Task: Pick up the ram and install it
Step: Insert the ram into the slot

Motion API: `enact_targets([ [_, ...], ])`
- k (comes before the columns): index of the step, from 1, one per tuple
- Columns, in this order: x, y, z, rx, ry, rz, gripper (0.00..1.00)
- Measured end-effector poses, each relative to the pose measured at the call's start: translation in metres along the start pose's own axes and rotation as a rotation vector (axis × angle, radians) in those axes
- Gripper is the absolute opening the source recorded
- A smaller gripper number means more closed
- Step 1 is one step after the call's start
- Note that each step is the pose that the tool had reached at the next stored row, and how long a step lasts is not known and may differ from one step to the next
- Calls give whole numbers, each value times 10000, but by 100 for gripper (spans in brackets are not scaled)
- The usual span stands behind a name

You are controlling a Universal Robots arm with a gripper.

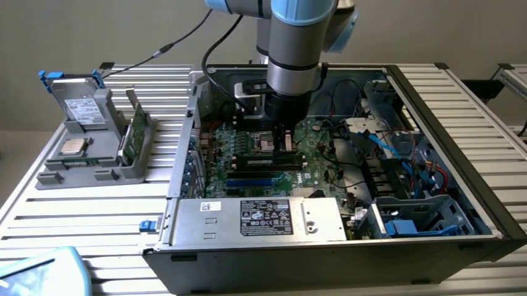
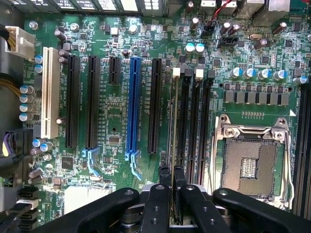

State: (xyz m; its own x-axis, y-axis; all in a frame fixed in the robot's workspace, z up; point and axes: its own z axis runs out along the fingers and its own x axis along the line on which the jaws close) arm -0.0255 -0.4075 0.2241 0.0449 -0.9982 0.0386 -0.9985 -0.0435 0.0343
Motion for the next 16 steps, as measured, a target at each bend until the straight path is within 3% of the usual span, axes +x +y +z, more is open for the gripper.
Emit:
enact_targets([
  [16,-22,-2,28,-1,-2,59,14],
])
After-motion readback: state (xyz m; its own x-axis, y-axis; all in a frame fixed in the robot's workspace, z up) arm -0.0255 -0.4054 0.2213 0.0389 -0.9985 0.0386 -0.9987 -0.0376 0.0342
